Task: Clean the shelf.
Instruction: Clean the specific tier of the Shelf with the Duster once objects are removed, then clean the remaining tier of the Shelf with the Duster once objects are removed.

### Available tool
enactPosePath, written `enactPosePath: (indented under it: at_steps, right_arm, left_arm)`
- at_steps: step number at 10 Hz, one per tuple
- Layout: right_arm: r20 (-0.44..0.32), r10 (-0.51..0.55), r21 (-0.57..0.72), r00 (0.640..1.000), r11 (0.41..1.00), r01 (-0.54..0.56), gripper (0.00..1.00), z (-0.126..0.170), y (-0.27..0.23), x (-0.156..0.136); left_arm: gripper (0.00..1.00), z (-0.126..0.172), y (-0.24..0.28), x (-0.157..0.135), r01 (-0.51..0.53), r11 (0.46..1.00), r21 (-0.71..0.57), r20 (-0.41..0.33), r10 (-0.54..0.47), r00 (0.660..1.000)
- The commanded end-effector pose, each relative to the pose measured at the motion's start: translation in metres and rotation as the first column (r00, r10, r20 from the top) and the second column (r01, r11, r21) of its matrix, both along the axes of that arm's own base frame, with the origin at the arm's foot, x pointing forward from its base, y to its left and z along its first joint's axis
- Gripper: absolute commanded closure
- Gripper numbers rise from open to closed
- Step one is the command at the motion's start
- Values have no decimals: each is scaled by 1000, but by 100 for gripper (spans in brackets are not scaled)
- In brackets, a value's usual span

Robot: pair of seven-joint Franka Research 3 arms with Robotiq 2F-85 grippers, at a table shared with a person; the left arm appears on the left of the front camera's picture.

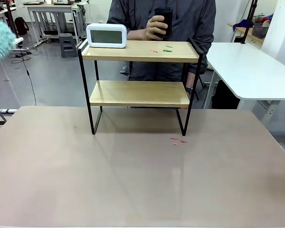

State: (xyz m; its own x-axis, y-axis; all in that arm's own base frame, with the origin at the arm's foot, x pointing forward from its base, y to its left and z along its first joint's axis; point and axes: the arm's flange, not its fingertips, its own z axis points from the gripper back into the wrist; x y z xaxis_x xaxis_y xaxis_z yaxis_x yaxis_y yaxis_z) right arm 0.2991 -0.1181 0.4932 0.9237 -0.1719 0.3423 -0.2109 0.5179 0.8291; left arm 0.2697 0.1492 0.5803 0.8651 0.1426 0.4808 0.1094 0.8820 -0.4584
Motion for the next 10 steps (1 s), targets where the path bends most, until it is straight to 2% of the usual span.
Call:
enactPosePath:
  at_steps: [1,2,10]
  right_arm:
    - [33,5,13,999,1000,-6,0,-1,1,2]
    - [33,5,13,999,1000,-6,0,-1,1,2]
    - [33,5,13,999,1000,-6,0,-1,1,2]
  left_arm:
    - [88,-5,-19,20,100,995,-19,-107,-102,989]
    - [88,0,0,0,0,1000,0,0,0,1000]
    - [88,0,0,0,0,1000,0,0,0,1000]
